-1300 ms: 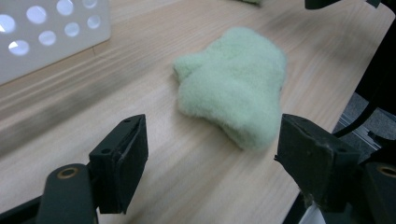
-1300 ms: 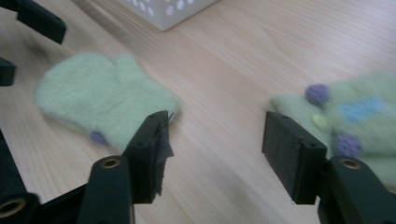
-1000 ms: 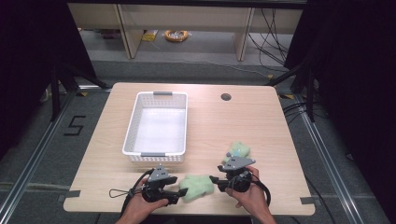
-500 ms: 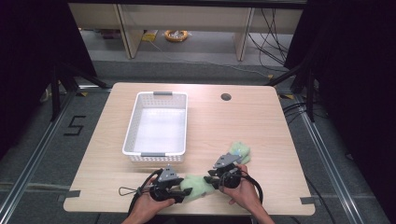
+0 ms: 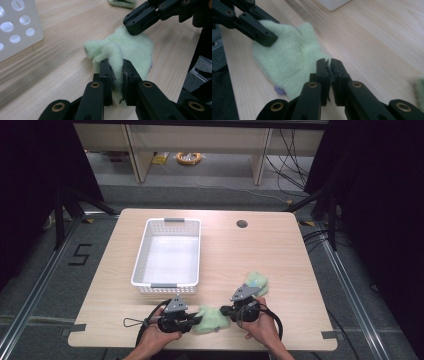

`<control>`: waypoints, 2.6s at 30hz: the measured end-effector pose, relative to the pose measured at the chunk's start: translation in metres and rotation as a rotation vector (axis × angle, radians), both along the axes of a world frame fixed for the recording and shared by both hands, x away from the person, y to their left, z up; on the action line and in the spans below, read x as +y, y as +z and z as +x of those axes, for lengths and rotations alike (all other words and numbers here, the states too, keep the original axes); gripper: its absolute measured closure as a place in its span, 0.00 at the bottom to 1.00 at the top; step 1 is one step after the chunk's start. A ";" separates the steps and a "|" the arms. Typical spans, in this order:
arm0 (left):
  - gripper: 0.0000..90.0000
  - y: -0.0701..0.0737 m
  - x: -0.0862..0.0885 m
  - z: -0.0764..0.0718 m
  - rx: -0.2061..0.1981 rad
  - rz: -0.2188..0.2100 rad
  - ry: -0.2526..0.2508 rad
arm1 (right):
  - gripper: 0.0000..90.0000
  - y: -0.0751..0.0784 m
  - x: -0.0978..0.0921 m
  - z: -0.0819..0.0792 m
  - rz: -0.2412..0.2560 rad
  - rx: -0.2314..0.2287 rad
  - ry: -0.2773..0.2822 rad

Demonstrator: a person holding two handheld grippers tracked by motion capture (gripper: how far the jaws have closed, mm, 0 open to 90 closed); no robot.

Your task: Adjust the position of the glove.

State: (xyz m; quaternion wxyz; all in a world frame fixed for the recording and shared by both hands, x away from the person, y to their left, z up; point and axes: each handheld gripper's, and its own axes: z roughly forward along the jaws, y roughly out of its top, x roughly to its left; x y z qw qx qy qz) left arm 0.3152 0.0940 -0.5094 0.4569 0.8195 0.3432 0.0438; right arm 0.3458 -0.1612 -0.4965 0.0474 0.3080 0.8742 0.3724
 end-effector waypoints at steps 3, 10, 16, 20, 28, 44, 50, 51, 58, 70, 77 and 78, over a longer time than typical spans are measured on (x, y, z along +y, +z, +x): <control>0.91 0.005 -0.005 0.003 0.012 -0.025 0.003 | 0.95 0.004 -0.005 -0.001 0.034 -0.008 0.002; 0.90 0.011 -0.019 0.008 0.028 -0.014 -0.049 | 0.95 0.016 -0.029 -0.010 0.069 -0.015 -0.030; 0.90 0.008 -0.036 0.013 0.020 -0.010 -0.069 | 0.95 0.016 -0.045 -0.016 0.061 -0.033 -0.056; 0.90 0.005 -0.041 0.017 0.028 0.000 -0.074 | 0.95 0.015 -0.052 -0.015 0.051 -0.025 -0.076; 0.88 -0.003 -0.040 0.022 0.044 -0.012 -0.064 | 0.94 0.004 -0.050 -0.011 0.013 -0.012 -0.083; 0.54 0.001 -0.037 0.015 0.017 0.076 -0.071 | 0.80 -0.003 -0.047 -0.008 -0.015 -0.017 -0.088; 0.38 0.011 -0.034 0.011 0.033 0.046 -0.033 | 0.69 0.007 -0.050 -0.008 0.009 -0.038 -0.098; 0.38 0.014 -0.033 0.011 0.028 0.044 -0.033 | 0.68 0.009 -0.052 -0.007 0.012 -0.042 -0.105; 0.33 0.020 -0.030 0.007 0.037 0.010 -0.018 | 0.61 0.023 -0.075 0.000 0.038 -0.102 -0.251; 0.31 0.021 -0.021 -0.005 0.076 0.001 -0.039 | 0.56 0.021 -0.094 0.027 0.037 -0.095 -0.415; 0.30 0.019 -0.013 -0.007 0.076 0.005 -0.037 | 0.53 0.014 -0.096 0.043 0.039 -0.055 -0.498; 0.30 0.019 -0.013 -0.007 0.077 0.002 -0.035 | 0.52 0.012 -0.096 0.047 0.033 -0.048 -0.503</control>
